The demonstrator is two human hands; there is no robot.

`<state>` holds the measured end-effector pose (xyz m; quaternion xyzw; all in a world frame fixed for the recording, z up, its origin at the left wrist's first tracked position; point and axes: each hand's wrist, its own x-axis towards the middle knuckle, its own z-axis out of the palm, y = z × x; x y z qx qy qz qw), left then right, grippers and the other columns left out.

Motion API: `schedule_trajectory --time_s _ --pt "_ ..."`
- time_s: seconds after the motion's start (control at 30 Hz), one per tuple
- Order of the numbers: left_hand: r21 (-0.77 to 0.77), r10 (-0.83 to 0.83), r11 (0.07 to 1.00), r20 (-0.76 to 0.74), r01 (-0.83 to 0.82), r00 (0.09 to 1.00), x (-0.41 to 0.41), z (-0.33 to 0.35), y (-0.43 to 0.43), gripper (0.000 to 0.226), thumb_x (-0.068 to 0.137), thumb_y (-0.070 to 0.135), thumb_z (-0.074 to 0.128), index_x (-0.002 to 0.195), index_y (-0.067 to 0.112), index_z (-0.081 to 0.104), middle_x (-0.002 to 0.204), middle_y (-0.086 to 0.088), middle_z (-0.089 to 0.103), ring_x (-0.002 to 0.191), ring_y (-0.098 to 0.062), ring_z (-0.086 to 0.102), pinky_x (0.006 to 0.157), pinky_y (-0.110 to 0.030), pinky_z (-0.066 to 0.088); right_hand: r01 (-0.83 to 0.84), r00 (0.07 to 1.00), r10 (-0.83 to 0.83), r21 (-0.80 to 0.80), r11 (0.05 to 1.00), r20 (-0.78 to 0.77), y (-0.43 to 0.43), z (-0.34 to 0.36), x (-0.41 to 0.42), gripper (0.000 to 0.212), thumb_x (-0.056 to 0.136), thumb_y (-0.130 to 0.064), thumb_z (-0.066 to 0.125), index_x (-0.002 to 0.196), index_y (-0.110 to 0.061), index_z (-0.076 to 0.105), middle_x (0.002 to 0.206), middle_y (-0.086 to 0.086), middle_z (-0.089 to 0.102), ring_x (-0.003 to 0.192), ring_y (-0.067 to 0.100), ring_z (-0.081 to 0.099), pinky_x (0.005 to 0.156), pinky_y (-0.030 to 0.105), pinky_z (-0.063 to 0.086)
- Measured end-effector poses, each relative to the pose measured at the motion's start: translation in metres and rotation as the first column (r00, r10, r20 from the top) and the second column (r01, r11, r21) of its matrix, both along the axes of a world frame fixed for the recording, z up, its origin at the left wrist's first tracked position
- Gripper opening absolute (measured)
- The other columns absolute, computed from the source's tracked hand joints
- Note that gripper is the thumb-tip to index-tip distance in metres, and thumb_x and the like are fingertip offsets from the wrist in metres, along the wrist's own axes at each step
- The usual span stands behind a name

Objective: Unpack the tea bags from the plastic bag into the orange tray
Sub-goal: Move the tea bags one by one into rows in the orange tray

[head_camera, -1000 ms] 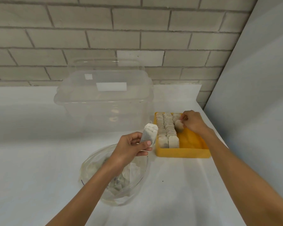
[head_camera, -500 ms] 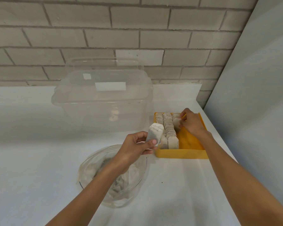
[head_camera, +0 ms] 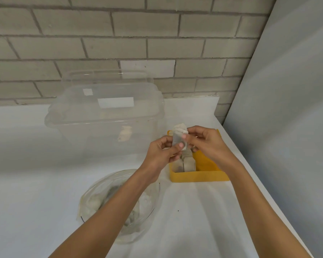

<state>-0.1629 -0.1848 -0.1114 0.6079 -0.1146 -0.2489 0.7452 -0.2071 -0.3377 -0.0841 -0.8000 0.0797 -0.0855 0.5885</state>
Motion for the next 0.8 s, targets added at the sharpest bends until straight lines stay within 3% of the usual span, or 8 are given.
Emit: schedule_trajectory --time_s 0.17,0.27,0.4,0.53,0.7,0.8 --pt "0.095 -0.003 0.995 0.085 -0.006 0.996 0.001 0.006 -0.006 0.035 0.082 0.018 0.075 0.111 0.009 0.059 0.1 -0.008 0.066 0.086 -0.016 0.067 0.07 -0.022 0.056 0.059 0.997 -0.063 0.078 0.995 0.043 -0.006 -0.005 -0.005 0.006 0.087 -0.01 0.069 0.091 -0.008 0.071 0.068 0.0 0.065 0.057 0.004 0.056 0.055 0.018 0.047" --pt "0.181 0.051 0.977 0.301 -0.109 0.952 0.009 0.013 -0.009 0.03 0.081 0.025 0.075 0.104 0.012 0.06 0.098 -0.003 0.064 0.085 -0.012 0.063 0.069 -0.02 0.054 0.106 0.993 -0.111 0.095 0.99 0.043 -0.009 -0.008 -0.007 0.011 0.084 -0.013 0.072 0.093 -0.006 0.071 0.07 0.002 0.066 0.058 0.006 0.057 0.057 0.02 0.048" --pt "0.259 -0.027 0.958 0.5 -0.12 0.866 0.02 0.025 -0.015 0.021 0.081 0.026 0.075 0.094 0.015 0.062 0.089 0.001 0.065 0.075 -0.009 0.06 0.067 -0.019 0.051 0.158 0.985 -0.164 0.127 0.979 0.044 -0.012 -0.01 -0.008 0.021 0.081 -0.02 0.075 0.095 -0.005 0.071 0.075 0.006 0.066 0.06 0.007 0.057 0.056 0.019 0.047" --pt "0.325 -0.102 0.941 0.543 -0.097 0.834 0.028 0.03 -0.021 0.018 0.081 0.025 0.076 0.093 0.017 0.065 0.079 0.0 0.064 0.069 -0.013 0.059 0.068 -0.03 0.053 0.186 0.98 -0.194 0.136 0.973 0.044 -0.015 -0.009 -0.009 0.026 0.079 -0.02 0.076 0.095 -0.002 0.07 0.076 0.008 0.067 0.057 0.006 0.059 0.054 0.017 0.048" --pt "0.417 -0.147 0.901 0.556 -0.122 0.818 0.042 0.029 -0.029 0.007 0.084 0.022 0.07 0.089 0.019 0.065 0.082 0.001 0.065 0.073 -0.017 0.063 0.066 -0.024 0.049 0.29 0.954 -0.299 0.169 0.942 0.03 -0.034 -0.012 -0.012 0.008 0.083 -0.018 0.072 0.086 -0.012 0.067 0.072 0.003 0.069 0.053 0.009 0.063 0.052 0.02 0.047" --pt "0.467 -0.204 0.878 0.56 -0.102 0.803 0.049 0.026 -0.039 0.011 0.085 0.018 0.067 0.094 0.022 0.062 0.086 -0.002 0.066 0.079 -0.017 0.065 0.067 -0.022 0.049 0.338 0.939 -0.343 0.141 0.93 0.011 -0.045 -0.015 -0.012 0.008 0.087 -0.017 0.068 0.093 -0.019 0.062 0.079 0.005 0.071 0.058 0.012 0.067 0.054 0.019 0.049"
